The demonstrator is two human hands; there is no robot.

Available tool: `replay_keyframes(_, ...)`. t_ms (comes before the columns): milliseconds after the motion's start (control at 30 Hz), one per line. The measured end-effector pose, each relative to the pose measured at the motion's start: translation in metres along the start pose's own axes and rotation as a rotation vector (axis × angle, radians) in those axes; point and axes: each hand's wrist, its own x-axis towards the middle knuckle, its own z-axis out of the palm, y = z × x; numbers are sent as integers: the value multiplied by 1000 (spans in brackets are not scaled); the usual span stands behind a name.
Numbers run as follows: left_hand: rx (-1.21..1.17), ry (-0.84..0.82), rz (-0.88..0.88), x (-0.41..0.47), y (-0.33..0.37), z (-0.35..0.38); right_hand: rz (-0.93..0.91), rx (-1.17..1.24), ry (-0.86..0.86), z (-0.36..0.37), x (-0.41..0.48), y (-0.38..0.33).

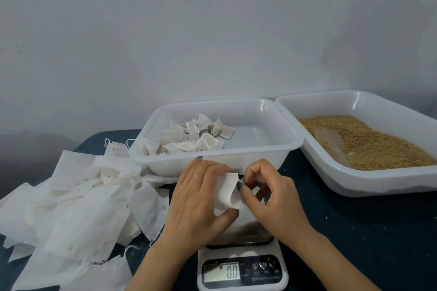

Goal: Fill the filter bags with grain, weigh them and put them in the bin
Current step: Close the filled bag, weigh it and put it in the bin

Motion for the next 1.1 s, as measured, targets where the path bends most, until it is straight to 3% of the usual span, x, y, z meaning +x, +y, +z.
replay_keyframes(333,-44,-119,-94,-1,2,-8,0,-56,41,-1,0,-6)
replay_keyframes(433,-164,-119,-153,-1,2,-8,-109,-107,88,-5,1,-8)
replay_keyframes(600,-600,-160,-315,1,2,-9,-342,-294,100,-6,-1,-11)
replay_keyframes(733,-600,-268,-292,-2,1,-9,-448,-342,5,-1,-2,-9)
replay_keyframes(833,-541,-353,-272,-3,0,-10,-412,-296,-38,-2,-3,-9)
replay_keyframes(967,-537,-389,-254,-2,1,-13,-198,-169,-110,-3,-6,-8)
replay_keyframes(1100,-520,-412,-232,-1,0,-14,-221,-182,-207,-2,-5,-5)
